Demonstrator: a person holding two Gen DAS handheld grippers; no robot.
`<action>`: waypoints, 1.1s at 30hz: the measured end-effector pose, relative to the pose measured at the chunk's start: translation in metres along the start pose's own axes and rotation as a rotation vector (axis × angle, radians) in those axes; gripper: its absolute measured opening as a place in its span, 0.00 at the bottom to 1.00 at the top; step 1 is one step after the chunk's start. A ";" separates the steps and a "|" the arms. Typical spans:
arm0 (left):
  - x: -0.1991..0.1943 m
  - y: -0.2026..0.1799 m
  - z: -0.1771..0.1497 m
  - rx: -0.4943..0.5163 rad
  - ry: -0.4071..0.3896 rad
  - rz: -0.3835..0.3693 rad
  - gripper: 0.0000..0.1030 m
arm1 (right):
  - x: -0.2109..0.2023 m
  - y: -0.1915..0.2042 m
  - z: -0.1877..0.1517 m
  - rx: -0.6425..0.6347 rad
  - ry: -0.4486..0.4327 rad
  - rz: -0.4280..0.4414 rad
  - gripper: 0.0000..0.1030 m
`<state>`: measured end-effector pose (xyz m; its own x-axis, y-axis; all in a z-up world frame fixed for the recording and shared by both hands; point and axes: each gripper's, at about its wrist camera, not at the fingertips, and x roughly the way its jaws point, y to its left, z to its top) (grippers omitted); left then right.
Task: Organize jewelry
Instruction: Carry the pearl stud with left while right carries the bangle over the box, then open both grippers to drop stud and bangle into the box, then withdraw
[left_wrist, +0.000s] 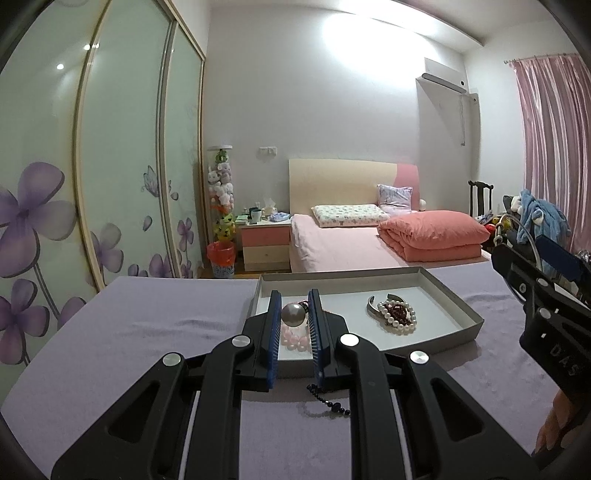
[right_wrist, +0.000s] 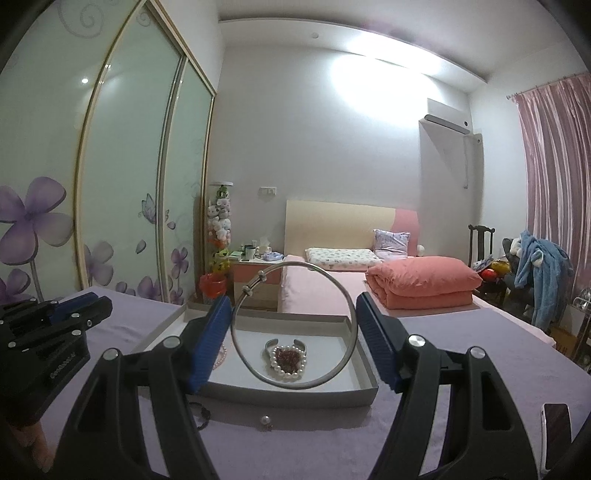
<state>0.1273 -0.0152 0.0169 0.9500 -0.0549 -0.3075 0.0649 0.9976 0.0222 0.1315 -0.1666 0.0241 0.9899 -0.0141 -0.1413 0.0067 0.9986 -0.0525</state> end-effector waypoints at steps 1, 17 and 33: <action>0.000 0.000 0.000 -0.001 -0.001 0.000 0.15 | 0.000 0.001 -0.001 0.002 0.001 -0.001 0.66; 0.004 -0.003 0.002 0.003 0.006 -0.003 0.15 | 0.005 -0.002 -0.004 0.012 0.007 -0.009 0.66; 0.084 -0.004 0.014 -0.001 0.116 -0.038 0.15 | 0.095 -0.008 -0.007 0.064 0.147 0.007 0.66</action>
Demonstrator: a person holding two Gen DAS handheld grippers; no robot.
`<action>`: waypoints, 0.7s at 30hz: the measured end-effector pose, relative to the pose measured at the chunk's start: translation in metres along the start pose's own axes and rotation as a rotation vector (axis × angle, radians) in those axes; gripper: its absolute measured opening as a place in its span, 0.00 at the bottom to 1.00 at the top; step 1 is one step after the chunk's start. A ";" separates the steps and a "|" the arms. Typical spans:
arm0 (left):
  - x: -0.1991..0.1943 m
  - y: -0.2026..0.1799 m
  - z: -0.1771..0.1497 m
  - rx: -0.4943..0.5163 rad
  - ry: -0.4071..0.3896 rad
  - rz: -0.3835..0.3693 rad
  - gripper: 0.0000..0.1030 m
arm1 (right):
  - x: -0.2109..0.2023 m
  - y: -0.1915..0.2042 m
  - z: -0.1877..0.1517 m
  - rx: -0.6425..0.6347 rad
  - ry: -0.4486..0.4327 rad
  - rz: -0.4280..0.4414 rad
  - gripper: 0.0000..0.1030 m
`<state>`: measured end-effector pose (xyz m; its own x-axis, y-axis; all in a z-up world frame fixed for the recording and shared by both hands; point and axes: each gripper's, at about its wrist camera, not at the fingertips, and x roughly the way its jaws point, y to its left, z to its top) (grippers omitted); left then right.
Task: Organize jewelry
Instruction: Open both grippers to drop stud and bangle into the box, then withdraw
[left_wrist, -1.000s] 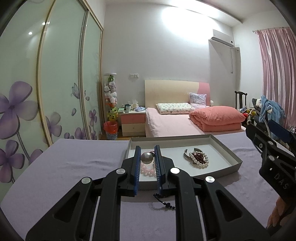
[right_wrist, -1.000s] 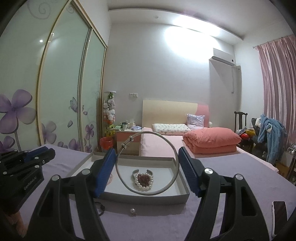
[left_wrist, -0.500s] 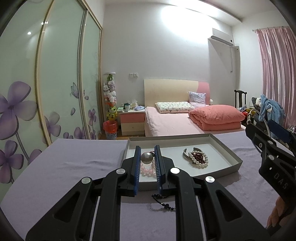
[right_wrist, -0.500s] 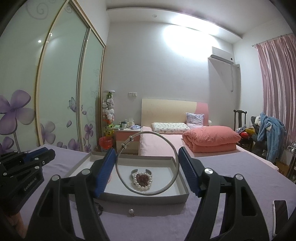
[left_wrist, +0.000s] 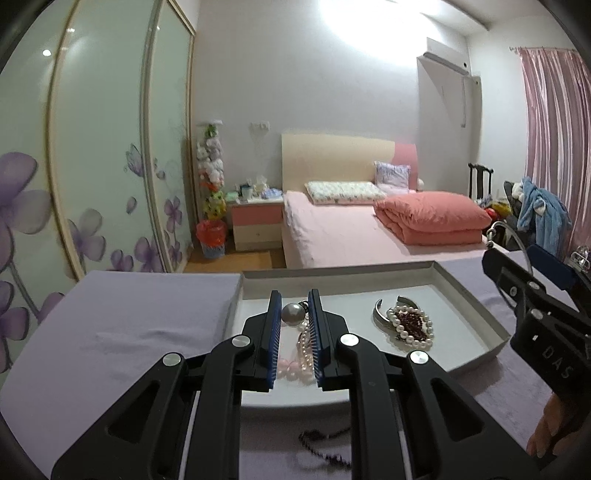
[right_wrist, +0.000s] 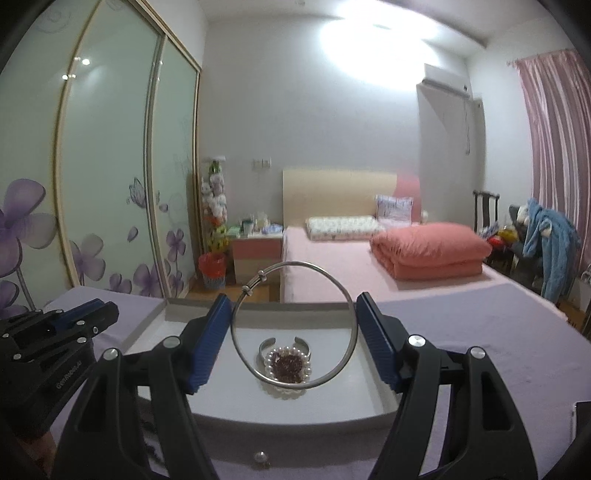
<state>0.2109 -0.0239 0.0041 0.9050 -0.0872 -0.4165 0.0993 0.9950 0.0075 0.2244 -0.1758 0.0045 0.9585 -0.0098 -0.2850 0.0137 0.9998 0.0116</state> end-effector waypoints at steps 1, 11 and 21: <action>0.007 0.000 0.001 -0.001 0.015 -0.004 0.15 | 0.009 0.000 0.000 0.004 0.019 0.002 0.66; 0.062 -0.003 -0.006 -0.011 0.170 -0.057 0.15 | 0.087 -0.004 -0.008 0.050 0.217 0.033 0.66; 0.065 0.021 0.001 -0.095 0.206 -0.076 0.40 | 0.093 -0.017 -0.007 0.099 0.264 0.077 0.73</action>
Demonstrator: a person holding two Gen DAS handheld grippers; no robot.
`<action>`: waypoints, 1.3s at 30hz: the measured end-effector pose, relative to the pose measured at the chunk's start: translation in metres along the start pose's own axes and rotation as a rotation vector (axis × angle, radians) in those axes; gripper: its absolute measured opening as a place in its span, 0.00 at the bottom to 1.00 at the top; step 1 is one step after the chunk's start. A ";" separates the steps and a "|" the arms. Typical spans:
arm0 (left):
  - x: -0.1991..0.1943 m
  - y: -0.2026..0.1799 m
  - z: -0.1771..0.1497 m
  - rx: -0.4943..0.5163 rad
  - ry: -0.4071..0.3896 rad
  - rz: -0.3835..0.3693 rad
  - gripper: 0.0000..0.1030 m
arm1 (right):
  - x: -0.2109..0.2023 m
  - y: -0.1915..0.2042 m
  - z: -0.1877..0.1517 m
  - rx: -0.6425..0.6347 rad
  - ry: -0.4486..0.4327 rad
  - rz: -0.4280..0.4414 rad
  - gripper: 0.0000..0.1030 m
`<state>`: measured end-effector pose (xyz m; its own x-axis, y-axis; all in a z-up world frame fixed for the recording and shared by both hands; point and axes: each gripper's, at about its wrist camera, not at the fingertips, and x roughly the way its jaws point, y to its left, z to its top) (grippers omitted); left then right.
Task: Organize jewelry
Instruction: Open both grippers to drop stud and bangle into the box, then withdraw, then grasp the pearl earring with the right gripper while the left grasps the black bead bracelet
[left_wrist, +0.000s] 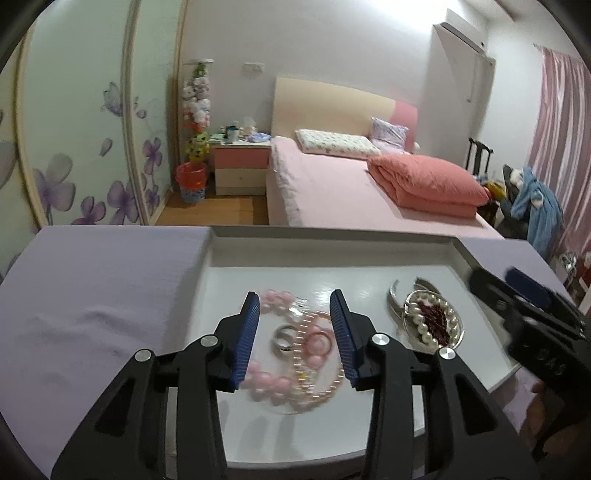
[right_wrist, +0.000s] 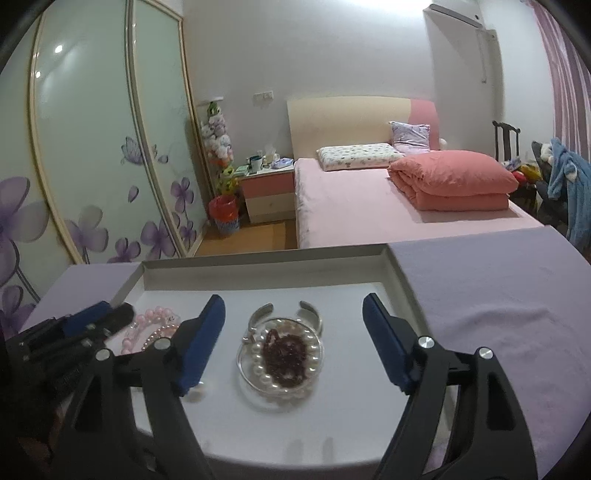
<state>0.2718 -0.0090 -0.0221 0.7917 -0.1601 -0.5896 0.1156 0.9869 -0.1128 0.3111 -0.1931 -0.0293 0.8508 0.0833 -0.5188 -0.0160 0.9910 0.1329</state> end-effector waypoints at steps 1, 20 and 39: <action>-0.004 0.005 0.002 -0.017 -0.006 0.002 0.40 | -0.004 -0.004 0.000 0.007 -0.003 0.001 0.73; -0.071 0.041 -0.059 -0.017 0.057 0.077 0.40 | -0.050 0.009 -0.080 -0.095 0.273 0.121 0.37; -0.065 0.012 -0.071 0.021 0.124 -0.033 0.40 | -0.036 0.025 -0.087 -0.197 0.349 0.039 0.13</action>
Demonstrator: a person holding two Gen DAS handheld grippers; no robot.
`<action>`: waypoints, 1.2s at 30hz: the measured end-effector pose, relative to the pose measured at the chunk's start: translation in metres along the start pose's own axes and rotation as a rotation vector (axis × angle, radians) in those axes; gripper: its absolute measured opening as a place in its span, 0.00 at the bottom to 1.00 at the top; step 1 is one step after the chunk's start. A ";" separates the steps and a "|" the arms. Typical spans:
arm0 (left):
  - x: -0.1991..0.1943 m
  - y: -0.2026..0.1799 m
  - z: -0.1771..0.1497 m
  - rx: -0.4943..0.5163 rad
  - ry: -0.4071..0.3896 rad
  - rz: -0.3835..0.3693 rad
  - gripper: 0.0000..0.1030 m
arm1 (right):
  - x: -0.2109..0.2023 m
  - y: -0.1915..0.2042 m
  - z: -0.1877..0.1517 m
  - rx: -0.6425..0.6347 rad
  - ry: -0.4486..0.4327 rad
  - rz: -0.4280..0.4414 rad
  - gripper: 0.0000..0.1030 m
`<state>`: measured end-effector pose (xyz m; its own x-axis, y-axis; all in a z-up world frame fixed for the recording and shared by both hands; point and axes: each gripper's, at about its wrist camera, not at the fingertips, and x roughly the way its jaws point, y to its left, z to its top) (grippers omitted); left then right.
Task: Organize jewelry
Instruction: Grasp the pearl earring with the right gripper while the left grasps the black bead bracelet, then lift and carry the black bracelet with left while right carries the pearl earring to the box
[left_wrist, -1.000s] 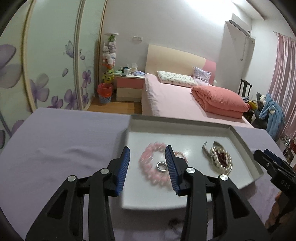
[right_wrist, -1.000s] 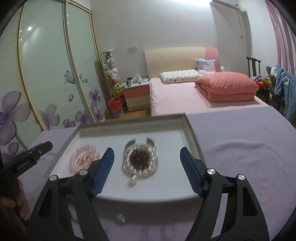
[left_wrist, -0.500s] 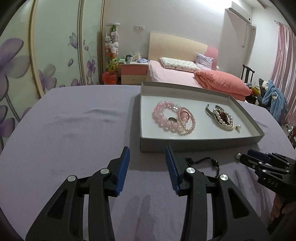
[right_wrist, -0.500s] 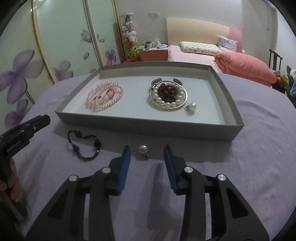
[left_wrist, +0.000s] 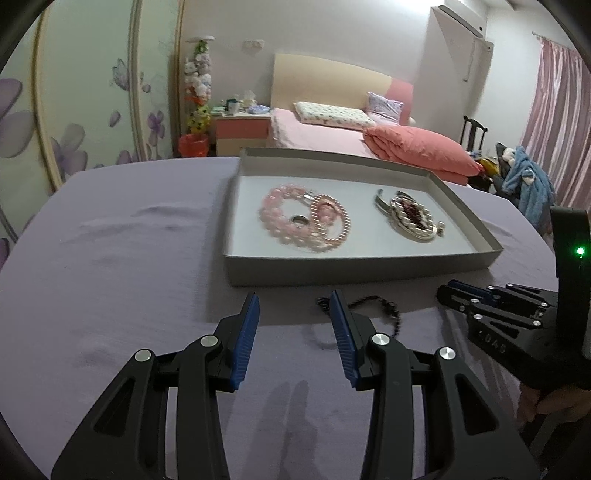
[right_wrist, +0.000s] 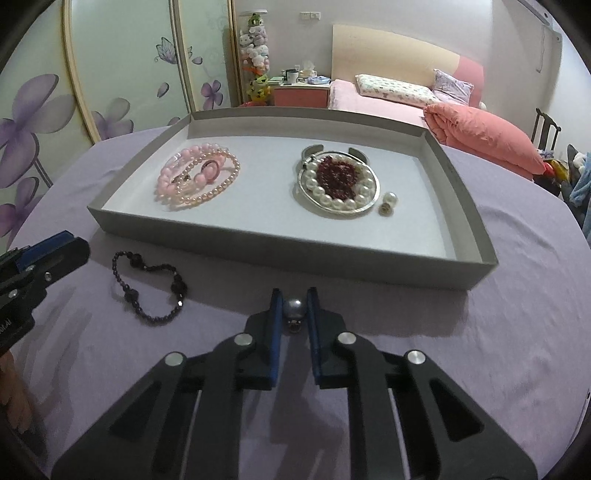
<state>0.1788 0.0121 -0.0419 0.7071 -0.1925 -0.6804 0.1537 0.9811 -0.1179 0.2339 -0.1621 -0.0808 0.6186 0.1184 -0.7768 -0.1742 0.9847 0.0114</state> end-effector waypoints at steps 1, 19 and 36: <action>0.002 -0.004 0.000 0.004 0.008 -0.009 0.40 | -0.002 -0.004 -0.002 0.009 -0.001 -0.003 0.13; 0.030 -0.007 -0.009 0.013 0.128 0.065 0.06 | -0.012 -0.021 -0.012 0.037 -0.001 -0.009 0.13; 0.025 0.010 -0.009 -0.041 0.124 0.017 0.06 | -0.010 -0.020 -0.011 0.043 0.001 -0.002 0.14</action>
<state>0.1916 0.0169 -0.0661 0.6184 -0.1743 -0.7663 0.1124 0.9847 -0.1334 0.2230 -0.1840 -0.0802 0.6181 0.1160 -0.7775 -0.1398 0.9895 0.0364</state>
